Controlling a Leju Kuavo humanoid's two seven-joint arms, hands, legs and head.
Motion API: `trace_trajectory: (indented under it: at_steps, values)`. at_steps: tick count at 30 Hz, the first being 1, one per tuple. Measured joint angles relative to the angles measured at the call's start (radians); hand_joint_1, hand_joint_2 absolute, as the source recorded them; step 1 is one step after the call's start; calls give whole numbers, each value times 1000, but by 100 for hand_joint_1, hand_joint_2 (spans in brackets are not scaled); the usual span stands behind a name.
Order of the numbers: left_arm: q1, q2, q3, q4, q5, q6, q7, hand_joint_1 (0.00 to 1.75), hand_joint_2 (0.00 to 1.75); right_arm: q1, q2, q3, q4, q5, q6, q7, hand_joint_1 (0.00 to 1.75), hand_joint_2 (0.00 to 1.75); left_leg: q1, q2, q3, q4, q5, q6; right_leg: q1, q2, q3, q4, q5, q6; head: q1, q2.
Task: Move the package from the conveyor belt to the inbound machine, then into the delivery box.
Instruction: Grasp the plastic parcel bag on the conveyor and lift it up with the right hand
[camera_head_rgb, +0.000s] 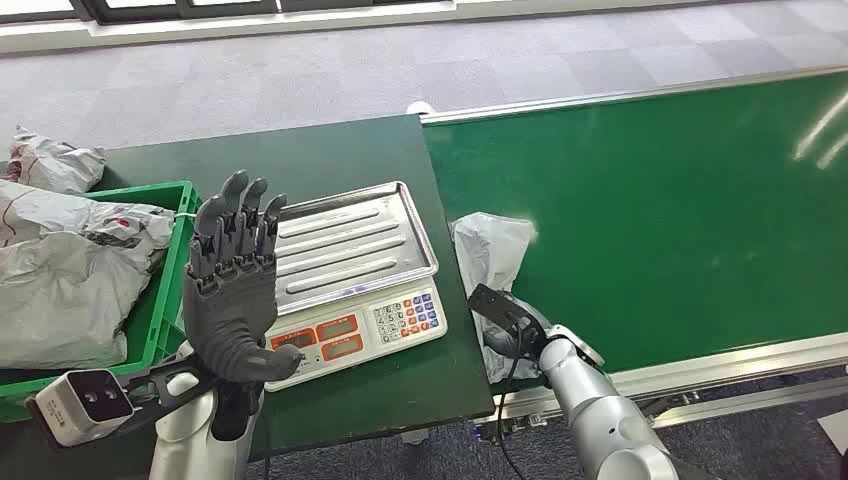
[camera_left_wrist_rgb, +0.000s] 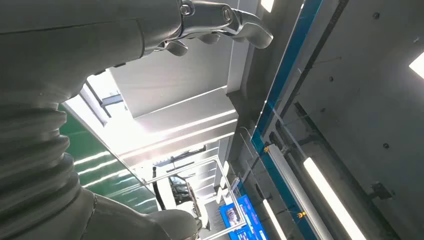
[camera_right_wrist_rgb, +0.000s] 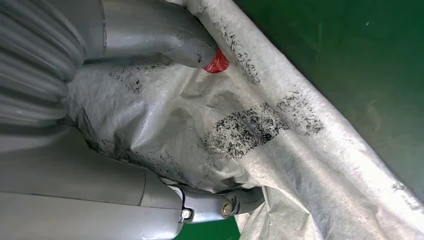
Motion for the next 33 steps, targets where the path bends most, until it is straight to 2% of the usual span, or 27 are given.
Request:
trace_trajectory:
  at_steps: [1, 4, 5, 28, 31, 33]
  values:
    - [0, 0, 0, 0, 0, 0, 0, 0, 175, 0, 0, 0, 0, 0, 0, 0, 11, 175, 0, 0, 1, 0, 0, 0, 0, 0, 0, 0, 0, 0, 0, 0]
    - [-1, 0, 0, 2, 0, 0, 0, 0, 175, 0, 1, 2, 1, -1, 0, -2, 139, 175, 0, 0, 3, 0, 0, 0, 0, 0, 0, 0, 0, 0, 0, 0]
    - [-1, 0, 0, 3, 1, 0, 0, 0, 175, 1, 1, 3, 2, -2, -1, -4, 175, 175, 0, -1, 4, 0, 0, 0, 0, -1, 0, 0, 0, 0, 0, 0]
    - [-1, 0, 0, 4, 2, 1, 0, 0, 175, 1, 1, 5, 2, -17, -43, -24, 175, 175, 0, -2, 3, -1, -1, -1, 0, -1, -2, 0, -3, -2, 0, 0]
    - [-1, 0, 0, 4, 1, 9, 0, 0, 175, 3, 1, 10, 2, -16, -70, -60, 175, 175, 0, -2, 2, -1, -1, -1, 0, -2, -2, 0, -2, -2, 0, 0]
    - [0, 0, 0, 2, 1, 18, 0, 0, 175, 5, 1, 17, 1, -21, -96, -117, 175, 175, 0, -2, 0, -1, -1, -1, 0, -2, -3, 0, -2, -2, 0, 0]
